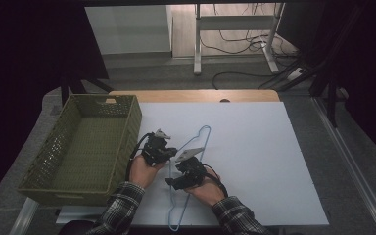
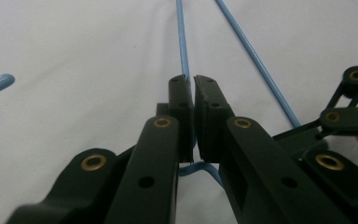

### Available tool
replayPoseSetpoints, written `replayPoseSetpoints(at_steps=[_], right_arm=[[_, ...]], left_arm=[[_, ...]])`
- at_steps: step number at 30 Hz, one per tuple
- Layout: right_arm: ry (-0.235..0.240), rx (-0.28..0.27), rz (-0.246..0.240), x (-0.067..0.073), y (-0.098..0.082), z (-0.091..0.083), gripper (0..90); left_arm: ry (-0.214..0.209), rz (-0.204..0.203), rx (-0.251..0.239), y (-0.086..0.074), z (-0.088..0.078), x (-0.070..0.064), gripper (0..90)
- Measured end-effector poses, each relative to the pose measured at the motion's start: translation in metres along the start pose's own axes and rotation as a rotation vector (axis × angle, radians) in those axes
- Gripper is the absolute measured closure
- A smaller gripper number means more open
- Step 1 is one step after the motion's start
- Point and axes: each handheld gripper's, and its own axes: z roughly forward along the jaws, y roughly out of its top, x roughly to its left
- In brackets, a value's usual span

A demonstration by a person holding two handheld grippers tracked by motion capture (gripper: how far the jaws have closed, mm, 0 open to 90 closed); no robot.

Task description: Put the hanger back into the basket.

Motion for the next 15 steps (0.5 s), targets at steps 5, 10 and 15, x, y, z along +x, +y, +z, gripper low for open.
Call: replayPoseSetpoints(at_steps=[5,10,15], right_arm=[[0.015,0.002,0.008,-0.0005,0.0005,0.0042,37.5],[0.05,0.0,0.04,-0.0021,0.002,0.0077,43.7],[0.056,0.001,0.04,-0.0018,0.0026,0.0093,50.8]], left_arm=[[-0.009,-0.002,-0.001,-0.0007,-0.0002,0.0002,86.5],[-0.016,-0.003,-0.009,-0.0002,0.0001,-0.0022,86.3],[-0.024,0.007,-0.005,0.0006,-0.0006,-0.0028,86.0]])
